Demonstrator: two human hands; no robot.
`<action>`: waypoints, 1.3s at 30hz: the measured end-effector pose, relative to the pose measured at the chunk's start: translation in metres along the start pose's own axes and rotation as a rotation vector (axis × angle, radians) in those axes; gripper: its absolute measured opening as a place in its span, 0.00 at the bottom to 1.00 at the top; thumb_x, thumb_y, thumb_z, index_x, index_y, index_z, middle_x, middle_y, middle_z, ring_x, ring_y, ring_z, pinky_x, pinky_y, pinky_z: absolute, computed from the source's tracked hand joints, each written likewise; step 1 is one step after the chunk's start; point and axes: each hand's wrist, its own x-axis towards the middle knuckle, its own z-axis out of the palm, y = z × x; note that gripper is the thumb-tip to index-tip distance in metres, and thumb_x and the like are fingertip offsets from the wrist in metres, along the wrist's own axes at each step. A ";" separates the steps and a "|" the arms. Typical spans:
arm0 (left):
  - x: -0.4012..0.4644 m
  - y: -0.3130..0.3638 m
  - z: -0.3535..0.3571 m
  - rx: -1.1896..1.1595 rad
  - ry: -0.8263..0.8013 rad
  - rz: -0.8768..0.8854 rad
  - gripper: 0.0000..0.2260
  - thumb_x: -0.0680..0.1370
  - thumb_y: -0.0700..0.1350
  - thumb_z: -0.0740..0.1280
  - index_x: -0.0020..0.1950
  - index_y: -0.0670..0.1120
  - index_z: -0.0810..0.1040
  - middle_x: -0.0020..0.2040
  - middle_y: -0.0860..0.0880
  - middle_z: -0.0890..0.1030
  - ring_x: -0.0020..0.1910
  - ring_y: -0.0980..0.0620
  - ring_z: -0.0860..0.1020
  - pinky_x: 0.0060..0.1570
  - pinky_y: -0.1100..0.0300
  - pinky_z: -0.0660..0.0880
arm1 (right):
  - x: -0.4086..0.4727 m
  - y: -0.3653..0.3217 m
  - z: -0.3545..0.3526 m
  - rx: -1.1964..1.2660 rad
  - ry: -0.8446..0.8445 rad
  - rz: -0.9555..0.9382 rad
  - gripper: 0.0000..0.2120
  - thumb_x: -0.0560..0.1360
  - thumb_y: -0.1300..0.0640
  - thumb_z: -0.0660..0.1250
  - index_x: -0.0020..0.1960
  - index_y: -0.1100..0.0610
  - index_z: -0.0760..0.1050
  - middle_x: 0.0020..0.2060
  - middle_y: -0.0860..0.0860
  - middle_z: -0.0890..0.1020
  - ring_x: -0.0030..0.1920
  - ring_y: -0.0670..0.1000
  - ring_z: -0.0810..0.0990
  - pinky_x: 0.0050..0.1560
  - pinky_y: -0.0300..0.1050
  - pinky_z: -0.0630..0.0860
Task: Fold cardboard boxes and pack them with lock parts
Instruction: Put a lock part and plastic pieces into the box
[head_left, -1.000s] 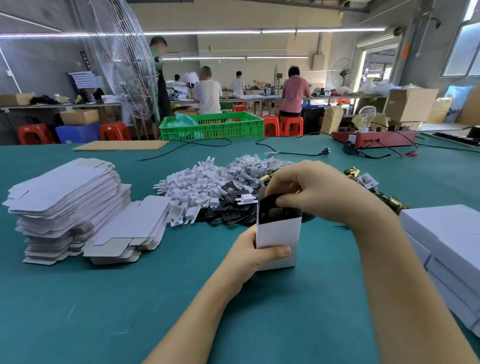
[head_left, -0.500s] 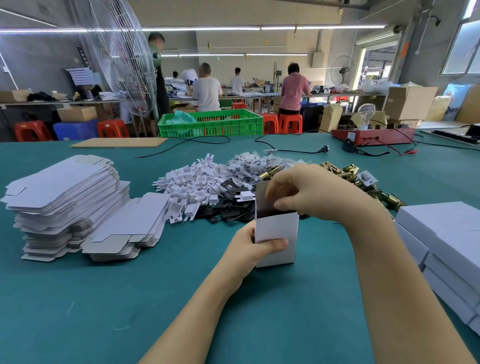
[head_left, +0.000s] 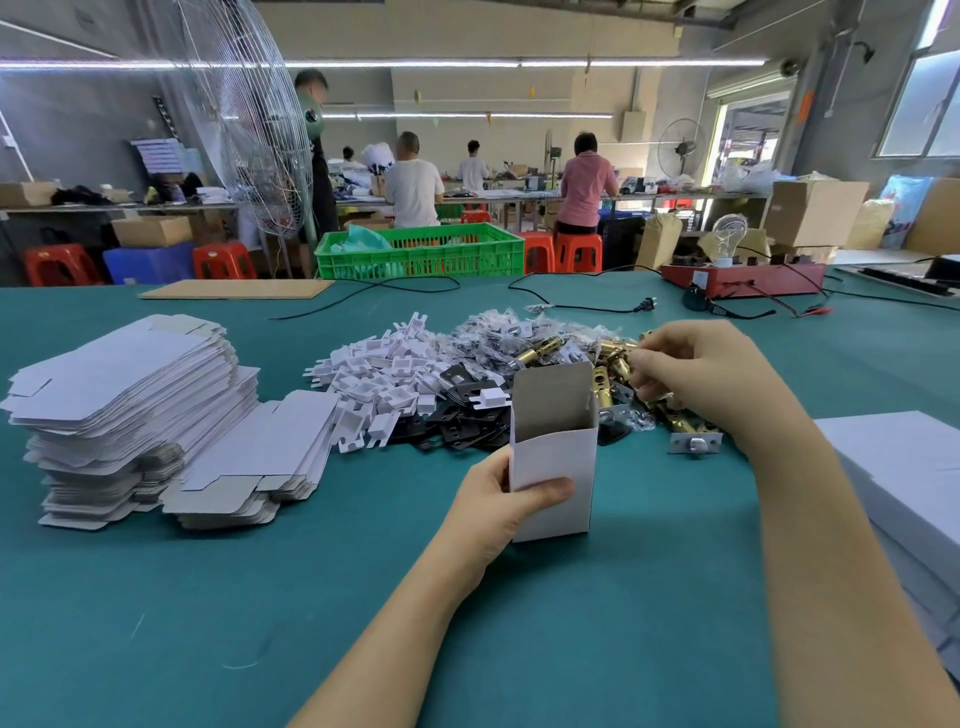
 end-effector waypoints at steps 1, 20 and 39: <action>0.000 0.000 0.000 -0.011 0.018 0.002 0.13 0.66 0.45 0.77 0.49 0.56 0.84 0.49 0.53 0.86 0.49 0.57 0.83 0.46 0.66 0.78 | 0.002 0.006 0.002 -0.011 0.010 0.033 0.07 0.77 0.60 0.65 0.42 0.57 0.79 0.35 0.52 0.84 0.36 0.50 0.84 0.34 0.37 0.72; 0.010 -0.006 -0.010 -0.073 0.270 0.060 0.11 0.71 0.39 0.76 0.49 0.52 0.81 0.41 0.58 0.85 0.39 0.61 0.82 0.35 0.69 0.76 | 0.095 0.053 0.074 -0.264 0.116 -0.013 0.13 0.79 0.63 0.57 0.62 0.62 0.74 0.54 0.58 0.80 0.44 0.52 0.77 0.44 0.43 0.70; 0.015 -0.016 -0.016 -0.072 0.234 0.066 0.10 0.72 0.44 0.76 0.48 0.56 0.79 0.43 0.60 0.84 0.42 0.61 0.82 0.37 0.70 0.75 | 0.170 0.082 0.113 -0.791 -0.296 0.105 0.23 0.83 0.51 0.46 0.71 0.60 0.67 0.74 0.57 0.64 0.76 0.59 0.55 0.72 0.63 0.56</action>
